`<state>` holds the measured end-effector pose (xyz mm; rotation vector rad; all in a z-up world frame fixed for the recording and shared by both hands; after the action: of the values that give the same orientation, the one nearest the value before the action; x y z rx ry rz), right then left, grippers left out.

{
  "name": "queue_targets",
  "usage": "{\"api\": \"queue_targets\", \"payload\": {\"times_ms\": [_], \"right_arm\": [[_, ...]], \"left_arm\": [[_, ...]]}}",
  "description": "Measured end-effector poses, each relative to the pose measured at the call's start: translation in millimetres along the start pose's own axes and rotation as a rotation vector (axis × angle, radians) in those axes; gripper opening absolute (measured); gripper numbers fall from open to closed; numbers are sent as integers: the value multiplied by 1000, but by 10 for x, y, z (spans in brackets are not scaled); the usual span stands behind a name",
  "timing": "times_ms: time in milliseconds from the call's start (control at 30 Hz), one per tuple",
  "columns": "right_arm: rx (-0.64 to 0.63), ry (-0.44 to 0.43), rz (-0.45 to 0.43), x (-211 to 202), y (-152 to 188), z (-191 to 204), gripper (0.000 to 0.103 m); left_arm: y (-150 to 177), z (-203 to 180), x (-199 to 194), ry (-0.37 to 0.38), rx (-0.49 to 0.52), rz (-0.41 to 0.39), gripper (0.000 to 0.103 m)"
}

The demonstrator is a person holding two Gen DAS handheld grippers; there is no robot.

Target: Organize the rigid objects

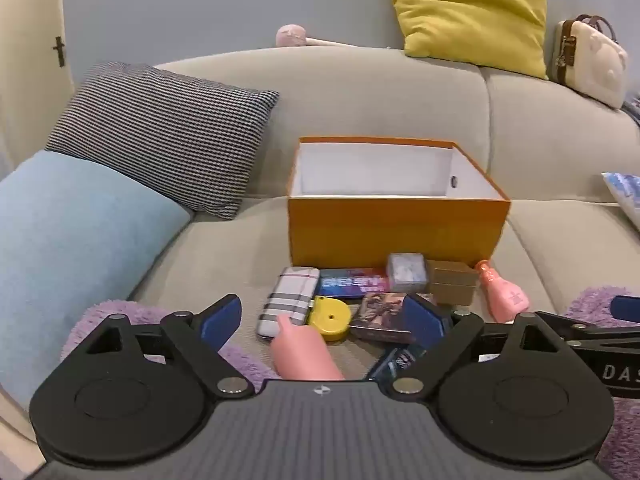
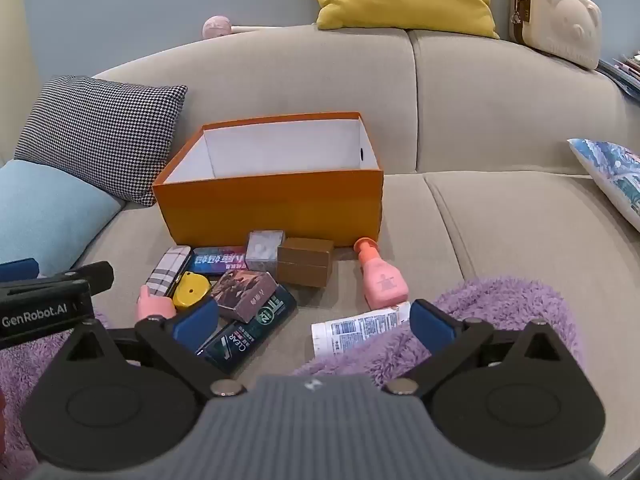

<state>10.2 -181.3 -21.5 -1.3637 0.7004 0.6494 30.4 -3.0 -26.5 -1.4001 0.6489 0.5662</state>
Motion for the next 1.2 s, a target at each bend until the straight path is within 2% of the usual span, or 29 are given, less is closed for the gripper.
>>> {"api": "queue_targets", "payload": {"times_ms": [100,167,333,1200], "right_arm": [[-1,0,-4,0,2,0,101],[-1,1,-2,1,4,0,101],[-1,-2,-3,2,14,2,101],[-13,-3,-30,-87,30,42,101]], "left_arm": [[6,-34,31,10,-12,20,103],[32,-45,-13,12,-2,-13,102],[-7,-8,-49,17,-8,-7,98],[-5,42,-120,-1,-18,-15,98]]}}
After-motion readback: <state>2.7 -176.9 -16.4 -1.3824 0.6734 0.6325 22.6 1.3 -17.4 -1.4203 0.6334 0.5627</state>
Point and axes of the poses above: each gripper's, at about its wrist camera, not at the fingertips, and x roughly the way its jaws point, z to its left, y to its underside, the point moved 4 cm from there along x, roughly the way its jaws point, and after that the axes turned 4 degrees about z, right-handed, at the moved point
